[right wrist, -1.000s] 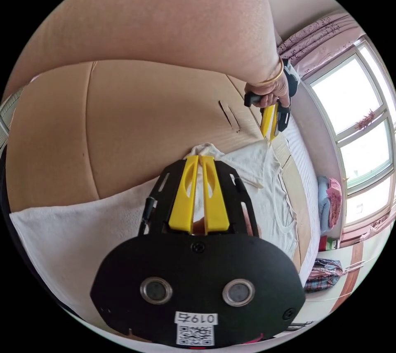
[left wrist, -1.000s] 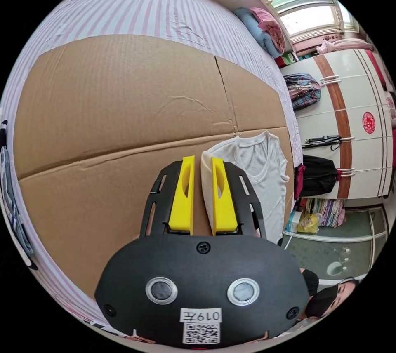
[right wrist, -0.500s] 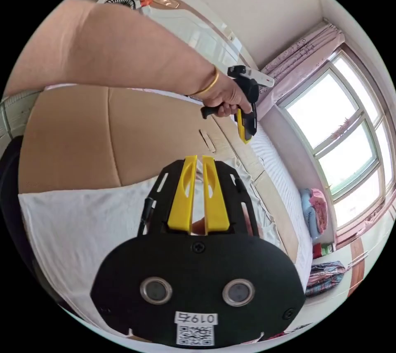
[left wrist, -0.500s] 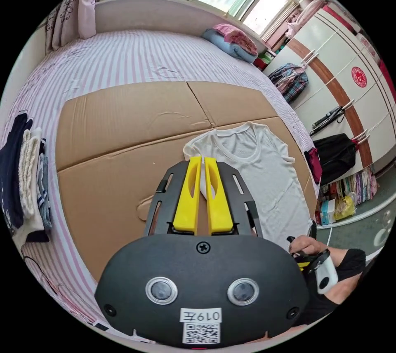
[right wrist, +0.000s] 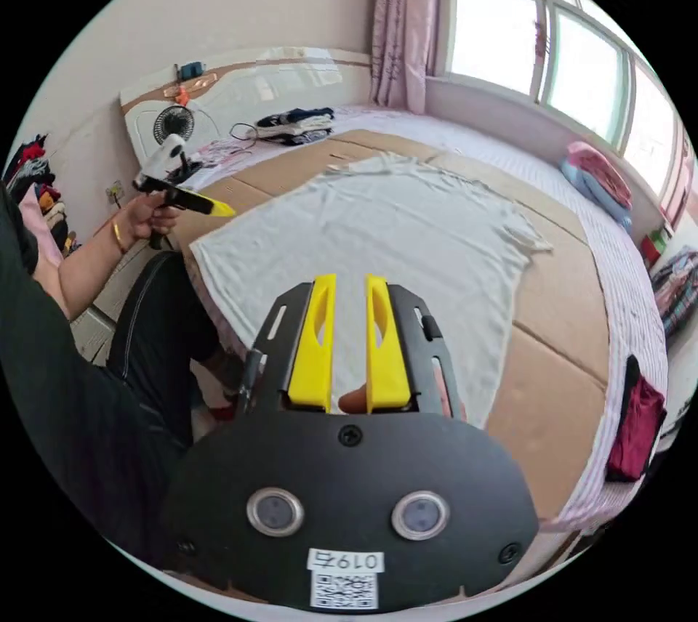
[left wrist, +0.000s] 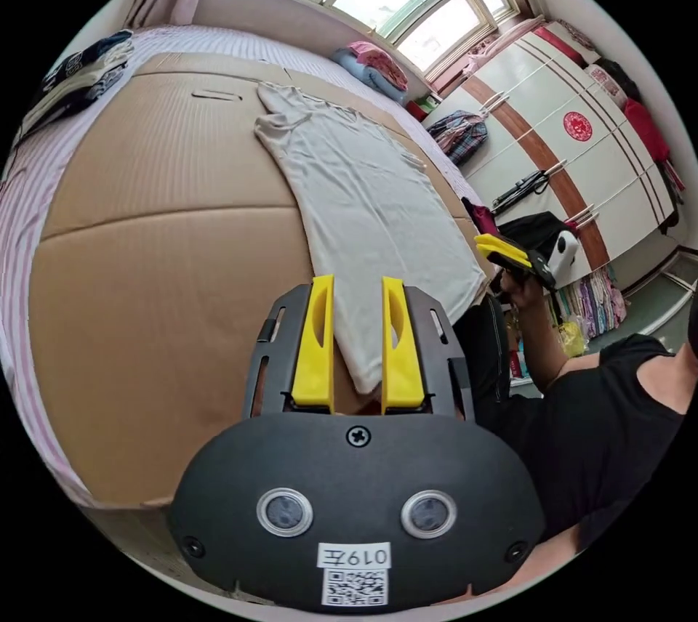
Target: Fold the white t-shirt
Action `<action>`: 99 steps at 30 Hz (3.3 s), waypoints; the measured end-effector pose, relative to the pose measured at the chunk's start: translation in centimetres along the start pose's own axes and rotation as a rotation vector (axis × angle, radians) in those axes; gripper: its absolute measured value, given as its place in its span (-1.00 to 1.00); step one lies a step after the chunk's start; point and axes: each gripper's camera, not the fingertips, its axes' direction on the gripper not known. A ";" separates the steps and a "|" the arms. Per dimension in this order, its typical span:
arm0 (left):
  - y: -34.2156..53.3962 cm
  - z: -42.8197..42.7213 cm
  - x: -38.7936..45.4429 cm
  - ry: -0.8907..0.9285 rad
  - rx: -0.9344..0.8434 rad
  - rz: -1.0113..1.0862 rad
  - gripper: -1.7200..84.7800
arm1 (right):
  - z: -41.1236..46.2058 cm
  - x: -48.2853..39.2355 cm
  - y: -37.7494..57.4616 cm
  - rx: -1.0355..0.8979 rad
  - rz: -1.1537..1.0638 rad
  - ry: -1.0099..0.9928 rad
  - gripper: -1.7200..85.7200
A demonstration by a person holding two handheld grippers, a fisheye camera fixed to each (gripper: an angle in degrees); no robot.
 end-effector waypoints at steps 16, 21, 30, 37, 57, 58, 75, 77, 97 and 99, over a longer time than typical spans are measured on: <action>13.5 -5.7 7.6 -0.175 0.035 -0.171 -0.83 | -10.7 3.9 9.5 -0.079 0.346 0.093 -0.78; 15.4 -6.6 8.9 -0.241 0.038 -0.159 -0.89 | -12.5 1.5 9.2 -0.133 0.316 0.182 -0.83; 17.2 -7.4 11.0 -0.273 -0.033 -0.027 -0.92 | -17.3 -0.1 8.8 -0.199 0.278 0.164 -0.97; 18.0 -7.8 10.1 -0.147 -0.128 -0.013 -0.92 | -20.0 -1.6 8.4 -0.243 0.241 0.162 -0.93; -6.0 -2.0 -0.7 -0.254 0.106 0.002 -0.79 | -21.2 -1.5 -11.0 -0.015 0.183 0.062 -0.94; -6.8 -1.2 -1.1 -0.258 0.102 0.032 -0.78 | -21.0 -1.8 -12.1 0.001 0.160 0.056 -0.95; -13.9 5.8 -12.0 0.068 0.058 -0.086 -0.83 | -2.6 -11.6 -53.1 0.008 -0.215 -0.092 -0.98; -14.5 6.4 -12.0 0.039 0.034 -0.080 -0.86 | 1.1 -11.9 -56.3 -0.071 -0.209 -0.101 -0.98; -17.5 11.9 -16.2 0.063 0.094 -0.092 -0.94 | 15.7 -10.3 -69.7 -0.069 -0.248 -0.291 -0.98; -17.9 12.5 -16.1 0.044 0.088 -0.066 -0.94 | 17.0 -11.5 -69.5 -0.029 -0.322 -0.253 -0.98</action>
